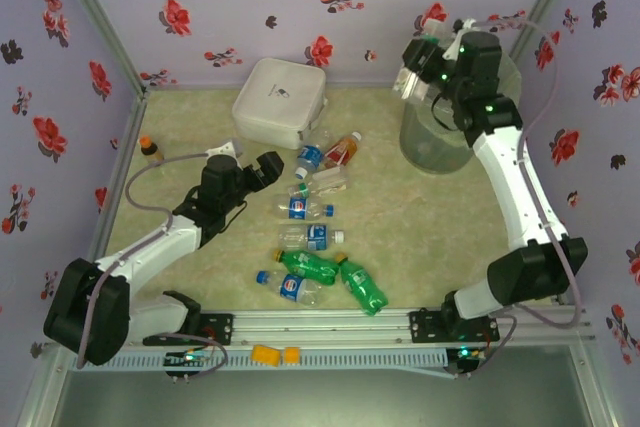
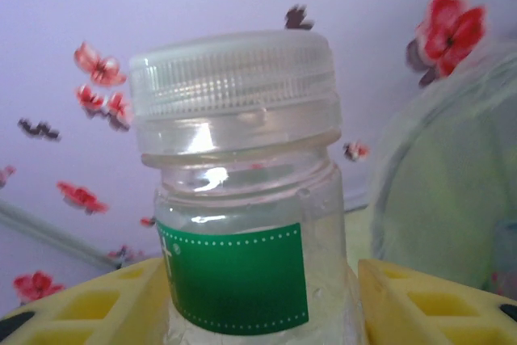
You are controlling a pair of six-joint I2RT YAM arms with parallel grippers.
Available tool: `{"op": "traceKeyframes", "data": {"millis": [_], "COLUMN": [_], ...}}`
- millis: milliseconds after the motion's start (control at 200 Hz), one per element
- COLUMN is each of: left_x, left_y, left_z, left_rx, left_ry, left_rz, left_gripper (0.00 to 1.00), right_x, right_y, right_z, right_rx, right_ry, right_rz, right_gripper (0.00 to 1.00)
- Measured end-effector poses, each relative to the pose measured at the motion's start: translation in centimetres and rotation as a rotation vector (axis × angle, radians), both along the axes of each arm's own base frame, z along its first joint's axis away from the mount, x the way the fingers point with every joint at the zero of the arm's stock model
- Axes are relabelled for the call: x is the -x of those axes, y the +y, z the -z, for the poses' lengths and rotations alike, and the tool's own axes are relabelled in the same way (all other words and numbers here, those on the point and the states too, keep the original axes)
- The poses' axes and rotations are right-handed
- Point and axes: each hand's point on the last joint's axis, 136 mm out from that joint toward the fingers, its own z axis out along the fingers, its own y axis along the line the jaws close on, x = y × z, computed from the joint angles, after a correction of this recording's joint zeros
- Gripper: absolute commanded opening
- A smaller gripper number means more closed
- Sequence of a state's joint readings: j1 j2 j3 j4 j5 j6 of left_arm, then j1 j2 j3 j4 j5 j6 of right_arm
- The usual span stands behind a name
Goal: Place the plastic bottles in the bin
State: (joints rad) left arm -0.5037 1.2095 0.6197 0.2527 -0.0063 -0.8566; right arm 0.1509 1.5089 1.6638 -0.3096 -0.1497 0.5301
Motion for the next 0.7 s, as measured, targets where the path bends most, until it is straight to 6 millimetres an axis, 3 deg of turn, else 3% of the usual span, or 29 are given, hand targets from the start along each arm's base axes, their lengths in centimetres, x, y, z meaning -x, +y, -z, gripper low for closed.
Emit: {"op": "traceKeyframes", "data": {"millis": [95,255,420,585,700], "left_x": [0.1,0.1,0.3,0.3,0.3], "left_y": [-0.2,-0.3,-0.6,-0.7,-0.7], "left_z": [0.1,0.3,1.0,1.4,1.4], "left_rx": [0.001,0.001,-0.013,-0.033,-0.046], "left_ry": [0.005,0.010,0.027,0.044,0.048], "left_rz": [0.010,0.022,0.039,0.053,0.059], "left_gripper": [1.00,1.00,1.00,1.00,1.00], "right_x": [-1.7,-3.7,-5.2,-6.1,-6.1], "right_y": [-2.7,-6.9,-9.6,-9.9,-9.7], "right_z": [0.3,2.8,5.6,8.3,8.8], "right_rx": [0.003,0.013,0.017,0.016,0.022], "right_ry": [0.006,0.059,0.119,0.183,0.198], "right_rz": [0.065,0.167,0.222,0.219,0.209], "right_gripper": [0.39,0.39,0.45,0.70,0.87]}}
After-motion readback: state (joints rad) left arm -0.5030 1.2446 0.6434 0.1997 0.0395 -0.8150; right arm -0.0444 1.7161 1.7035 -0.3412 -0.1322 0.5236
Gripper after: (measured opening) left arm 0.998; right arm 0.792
